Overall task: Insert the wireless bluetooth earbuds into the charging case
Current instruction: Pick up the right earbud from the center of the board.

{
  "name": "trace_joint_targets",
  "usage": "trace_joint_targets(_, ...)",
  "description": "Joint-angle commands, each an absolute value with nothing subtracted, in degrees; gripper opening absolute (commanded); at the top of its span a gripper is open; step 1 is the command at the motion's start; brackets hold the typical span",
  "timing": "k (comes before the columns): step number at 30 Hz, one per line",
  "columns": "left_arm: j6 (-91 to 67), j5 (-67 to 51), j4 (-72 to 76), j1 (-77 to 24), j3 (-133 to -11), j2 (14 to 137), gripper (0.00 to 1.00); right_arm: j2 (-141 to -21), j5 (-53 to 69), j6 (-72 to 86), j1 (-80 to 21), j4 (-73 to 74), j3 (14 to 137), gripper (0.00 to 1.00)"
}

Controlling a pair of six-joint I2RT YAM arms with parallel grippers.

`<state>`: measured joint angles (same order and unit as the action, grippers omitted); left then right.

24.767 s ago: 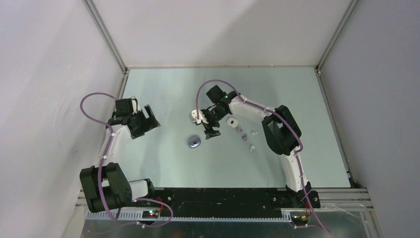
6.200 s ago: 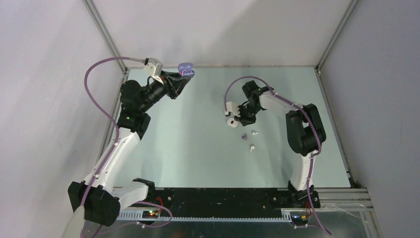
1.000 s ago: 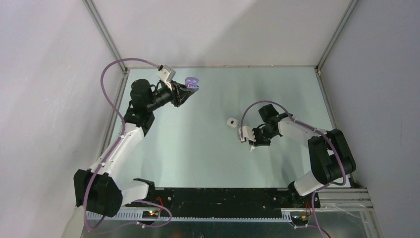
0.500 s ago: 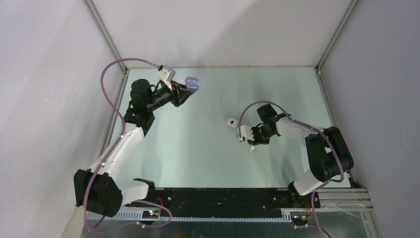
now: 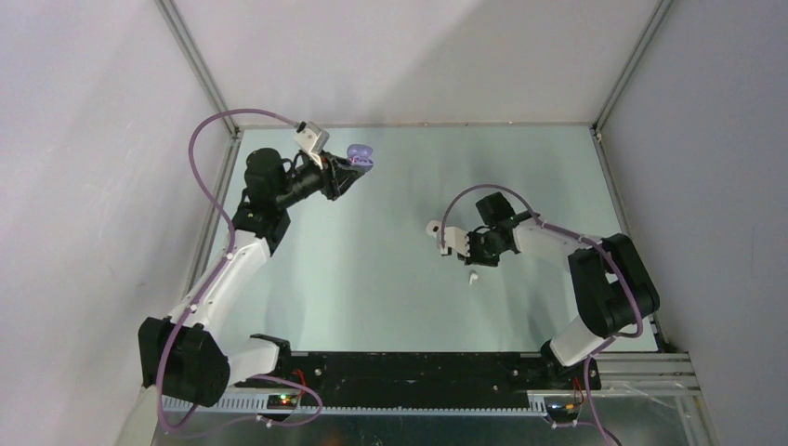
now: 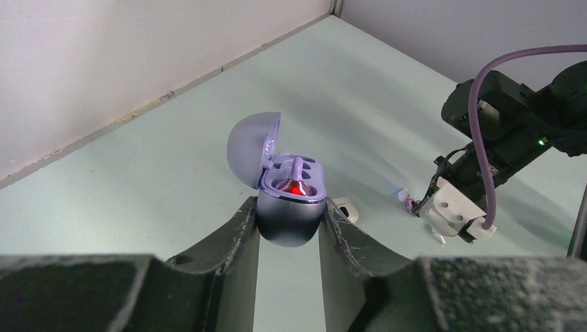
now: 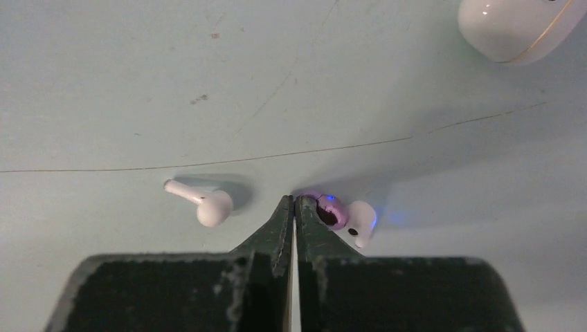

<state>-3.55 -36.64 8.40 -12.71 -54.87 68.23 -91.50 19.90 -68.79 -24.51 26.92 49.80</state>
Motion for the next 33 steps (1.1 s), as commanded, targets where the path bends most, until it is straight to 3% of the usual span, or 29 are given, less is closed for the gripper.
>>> trace_joint_targets(1, -3.11, -37.81, 10.29, -12.35, -56.22, 67.17, 0.00, -88.69, 25.97, -64.09, -22.50, 34.21, 54.65, 0.00)
trace_joint_targets(6, -0.62, -46.80, 13.13, -12.32, -54.95, 68.53, 0.01, -84.62, 48.19, -66.83, -18.03, 52.31, 68.15, 0.00)
trace_joint_targets(13, 4.44, -56.10, 14.80, -12.46, -55.68, 71.33, 0.00, -92.39, 63.39, -82.51, -16.93, 79.02, 80.57, 0.00)
trace_joint_targets(19, 15.91, -61.29, 8.21, -12.65, -57.59, 71.63, 0.00, -95.72, 69.38, -88.54, -17.37, 83.97, 89.78, 0.00)
trace_joint_targets(24, 34.75, -66.53, -8.77, -13.53, -62.00, 72.41, 0.00, -100.93, 74.90, -90.08, -19.03, 91.58, 105.85, 0.00)
trace_joint_targets(28, 52.70, -69.45, -23.66, -14.12, -66.64, 74.36, 0.00, -101.51, 79.18, -89.22, -20.82, 91.59, 108.91, 0.00)
trace_joint_targets(33, 58.05, -71.98, -29.99, -14.98, -69.25, 75.91, 0.00, -102.92, 83.12, -88.22, -22.74, 91.58, 110.54, 0.00)
